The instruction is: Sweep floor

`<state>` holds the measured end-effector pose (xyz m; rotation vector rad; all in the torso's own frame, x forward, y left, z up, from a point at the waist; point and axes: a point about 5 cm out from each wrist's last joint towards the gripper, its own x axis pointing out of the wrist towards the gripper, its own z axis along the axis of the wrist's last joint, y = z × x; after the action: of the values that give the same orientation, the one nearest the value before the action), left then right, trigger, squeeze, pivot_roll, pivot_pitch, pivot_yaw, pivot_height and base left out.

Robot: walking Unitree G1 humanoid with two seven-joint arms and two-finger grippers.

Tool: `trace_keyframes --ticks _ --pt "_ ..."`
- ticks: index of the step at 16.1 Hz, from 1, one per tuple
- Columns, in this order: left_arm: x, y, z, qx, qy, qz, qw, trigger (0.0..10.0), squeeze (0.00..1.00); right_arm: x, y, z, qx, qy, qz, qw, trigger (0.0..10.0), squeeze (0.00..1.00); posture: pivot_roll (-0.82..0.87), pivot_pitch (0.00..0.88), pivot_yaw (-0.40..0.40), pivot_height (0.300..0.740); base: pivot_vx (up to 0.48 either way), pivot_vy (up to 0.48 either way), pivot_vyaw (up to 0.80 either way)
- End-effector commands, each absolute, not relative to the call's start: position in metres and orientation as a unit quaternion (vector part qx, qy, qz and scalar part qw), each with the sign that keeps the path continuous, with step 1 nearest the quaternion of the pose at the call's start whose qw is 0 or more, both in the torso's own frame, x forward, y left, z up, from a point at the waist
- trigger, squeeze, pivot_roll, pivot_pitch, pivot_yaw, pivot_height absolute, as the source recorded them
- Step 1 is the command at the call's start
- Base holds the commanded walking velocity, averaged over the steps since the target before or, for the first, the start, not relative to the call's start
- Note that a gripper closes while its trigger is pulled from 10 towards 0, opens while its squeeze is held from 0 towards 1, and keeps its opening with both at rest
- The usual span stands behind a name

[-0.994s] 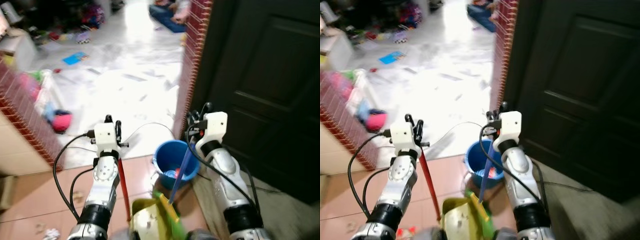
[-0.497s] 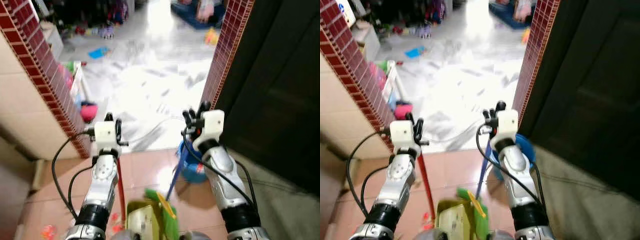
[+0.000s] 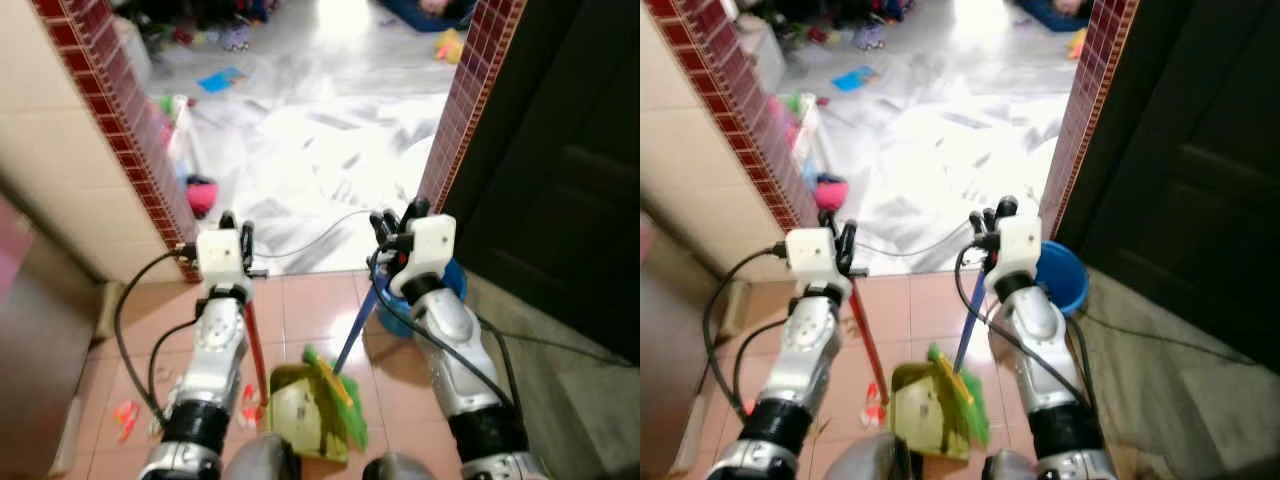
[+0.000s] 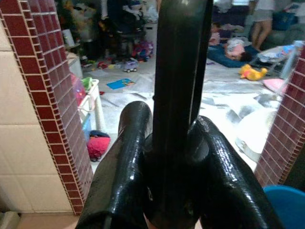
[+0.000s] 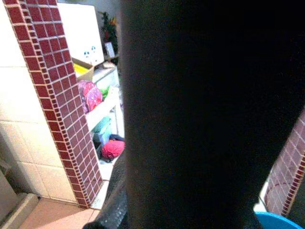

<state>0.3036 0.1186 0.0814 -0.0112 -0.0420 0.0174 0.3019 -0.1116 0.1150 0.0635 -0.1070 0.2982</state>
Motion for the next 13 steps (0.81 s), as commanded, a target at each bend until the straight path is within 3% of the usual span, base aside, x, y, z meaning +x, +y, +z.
trace_keyframes --ticks 1,6,10,13 --pt "0.304 0.117 0.081 0.001 -0.014 0.004 1.0 10.0 0.0 0.301 -0.114 0.112 0.029 -0.045 0.144 0.988 10.0 0.0 -0.09 0.0 0.047 0.74 -0.36 0.0 0.0" --pt "0.305 0.118 0.082 0.001 -0.015 0.003 1.0 10.0 0.0 0.302 -0.114 0.112 0.025 -0.047 0.144 0.988 10.0 0.0 -0.09 0.0 0.048 0.74 -0.334 0.0 0.0" --pt "0.306 0.129 0.087 -0.005 -0.02 0.032 0.999 10.0 0.0 0.304 -0.119 0.115 0.02 -0.058 0.119 0.991 10.0 0.0 -0.09 0.0 0.048 0.74 0.0 0.0 0.0" --pt "0.307 0.132 0.09 -0.02 -0.026 0.026 0.999 10.0 0.0 0.306 -0.12 0.12 0.007 -0.069 0.12 0.99 10.0 0.0 -0.09 0.0 0.049 0.74 0.0 0.442 0.26"
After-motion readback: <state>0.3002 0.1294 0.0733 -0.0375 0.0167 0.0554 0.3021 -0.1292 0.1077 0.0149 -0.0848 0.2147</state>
